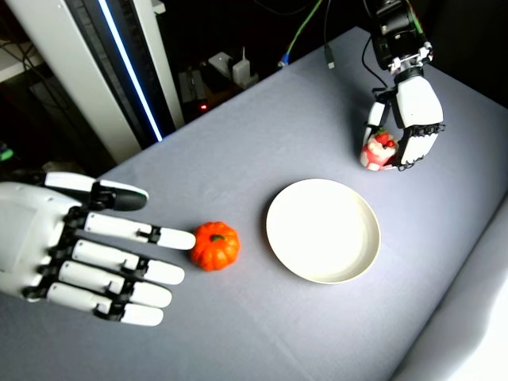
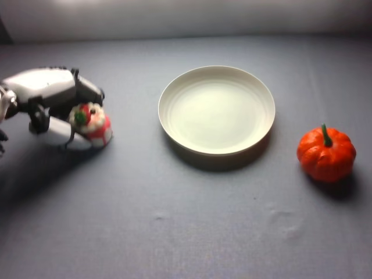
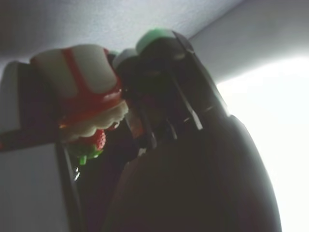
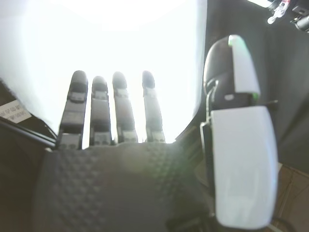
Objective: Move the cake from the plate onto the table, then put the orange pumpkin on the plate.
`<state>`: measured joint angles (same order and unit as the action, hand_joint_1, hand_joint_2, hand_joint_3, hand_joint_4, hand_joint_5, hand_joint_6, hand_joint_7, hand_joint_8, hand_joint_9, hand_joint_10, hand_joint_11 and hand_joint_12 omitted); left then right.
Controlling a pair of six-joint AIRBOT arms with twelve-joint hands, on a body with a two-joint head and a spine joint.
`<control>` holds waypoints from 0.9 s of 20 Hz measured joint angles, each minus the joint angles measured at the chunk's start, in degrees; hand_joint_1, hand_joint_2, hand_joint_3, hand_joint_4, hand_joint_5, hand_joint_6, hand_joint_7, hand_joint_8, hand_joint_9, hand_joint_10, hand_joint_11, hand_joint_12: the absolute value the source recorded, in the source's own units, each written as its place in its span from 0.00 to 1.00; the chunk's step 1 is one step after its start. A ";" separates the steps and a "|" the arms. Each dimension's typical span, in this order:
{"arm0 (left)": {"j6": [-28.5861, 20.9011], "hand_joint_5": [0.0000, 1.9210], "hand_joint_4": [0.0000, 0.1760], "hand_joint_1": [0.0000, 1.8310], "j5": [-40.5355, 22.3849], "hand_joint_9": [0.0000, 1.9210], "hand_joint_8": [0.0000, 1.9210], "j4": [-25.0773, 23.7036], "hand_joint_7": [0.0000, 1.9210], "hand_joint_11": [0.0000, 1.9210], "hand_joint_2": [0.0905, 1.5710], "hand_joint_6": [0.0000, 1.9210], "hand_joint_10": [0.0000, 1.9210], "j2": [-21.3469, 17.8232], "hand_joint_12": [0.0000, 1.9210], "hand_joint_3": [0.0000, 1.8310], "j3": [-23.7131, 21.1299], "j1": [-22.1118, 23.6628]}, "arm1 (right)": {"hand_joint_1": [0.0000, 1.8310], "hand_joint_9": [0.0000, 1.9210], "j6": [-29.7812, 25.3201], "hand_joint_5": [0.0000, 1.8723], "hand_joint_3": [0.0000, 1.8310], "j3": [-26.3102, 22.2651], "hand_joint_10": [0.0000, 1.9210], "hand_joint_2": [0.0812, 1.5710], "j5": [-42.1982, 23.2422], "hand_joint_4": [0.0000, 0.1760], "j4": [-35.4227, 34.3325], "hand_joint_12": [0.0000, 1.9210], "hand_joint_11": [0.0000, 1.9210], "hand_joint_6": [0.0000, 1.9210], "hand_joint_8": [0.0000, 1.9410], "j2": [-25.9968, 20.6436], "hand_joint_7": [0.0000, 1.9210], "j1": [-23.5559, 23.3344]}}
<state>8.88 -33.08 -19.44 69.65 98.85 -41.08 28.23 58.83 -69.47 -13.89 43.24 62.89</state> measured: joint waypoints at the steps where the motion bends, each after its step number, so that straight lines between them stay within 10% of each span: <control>1: -0.13 0.49 0.00 0.68 -0.11 0.41 0.76 0.70 0.45 0.42 0.72 0.45 0.96 -0.50 1.00 0.00 -0.33 -0.70 | 0.42 0.01 0.00 0.11 0.00 -0.02 0.00 0.66 -0.02 0.42 0.00 0.05 0.00 0.00 0.00 0.00 0.05 0.00; 2: 0.04 0.50 0.00 0.64 -0.11 0.31 0.63 0.98 0.34 0.29 0.70 0.51 0.84 -0.83 0.95 0.00 -0.35 -1.09 | 0.42 0.00 -0.02 0.10 0.00 -0.07 0.00 0.67 -0.09 0.38 0.00 0.03 0.00 0.00 0.00 0.00 0.05 0.00; 4: 0.04 0.34 0.00 0.64 0.22 0.27 0.21 2.23 0.32 0.17 0.61 0.13 0.39 -1.66 0.71 0.00 -1.01 -1.95 | 0.42 0.00 0.00 0.10 0.00 -0.07 0.00 0.66 0.00 0.38 0.00 0.00 0.00 0.00 0.00 0.00 0.05 0.04; 6: 0.09 0.23 0.00 0.60 -0.39 0.21 0.02 3.30 0.27 0.01 0.58 0.01 0.12 -2.05 0.62 0.00 -1.07 -2.03 | 0.43 0.00 0.00 0.10 0.00 -0.13 0.00 0.67 -0.02 0.42 -0.20 0.00 0.00 0.00 0.00 0.00 0.05 0.04; 9: 0.09 0.13 0.06 0.56 0.20 0.12 0.00 2.93 0.14 0.00 0.54 0.00 0.01 -1.99 0.20 0.00 -1.14 -2.45 | 0.42 0.00 0.00 0.10 0.00 -0.17 0.00 0.67 0.09 0.44 -0.04 0.00 0.00 0.00 0.00 0.00 0.04 0.04; 12: 0.11 0.05 0.43 0.53 0.63 0.05 0.00 2.99 0.05 0.00 0.50 0.00 0.00 -1.99 0.21 0.00 -1.14 -2.67 | 0.42 0.00 0.00 0.10 0.00 -0.17 0.00 0.66 -0.02 0.44 -0.04 0.00 0.00 0.00 0.00 0.00 0.04 0.04; 14: 0.11 0.00 0.64 0.51 0.83 0.00 0.00 2.97 0.00 0.00 0.48 0.00 0.00 -1.99 0.01 0.00 -1.18 -2.67 | 0.43 0.00 0.00 0.11 0.00 -0.17 0.00 0.65 -0.04 0.48 -0.15 0.00 0.00 0.00 0.00 0.00 0.04 0.04; 16: 0.11 0.00 0.70 0.53 0.87 0.00 0.00 3.54 0.00 0.00 0.47 0.00 0.00 -2.40 0.00 0.00 -1.90 -2.67 | 0.43 0.00 0.00 0.11 0.00 -0.17 0.00 0.65 -0.04 0.48 -0.07 0.00 0.00 0.00 0.00 0.00 0.05 0.04; 18: 0.22 0.00 0.55 0.49 0.44 0.00 0.00 5.88 0.00 0.00 0.47 0.00 0.00 -3.52 0.00 0.00 -3.21 -2.67 | 0.44 0.00 0.00 0.11 0.00 -0.17 0.00 0.67 -0.07 0.44 -0.04 0.00 0.00 0.01 0.00 0.00 0.04 0.04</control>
<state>9.10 -32.64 -13.56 66.13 95.64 -43.75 28.23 58.65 -69.54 -13.93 43.24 62.94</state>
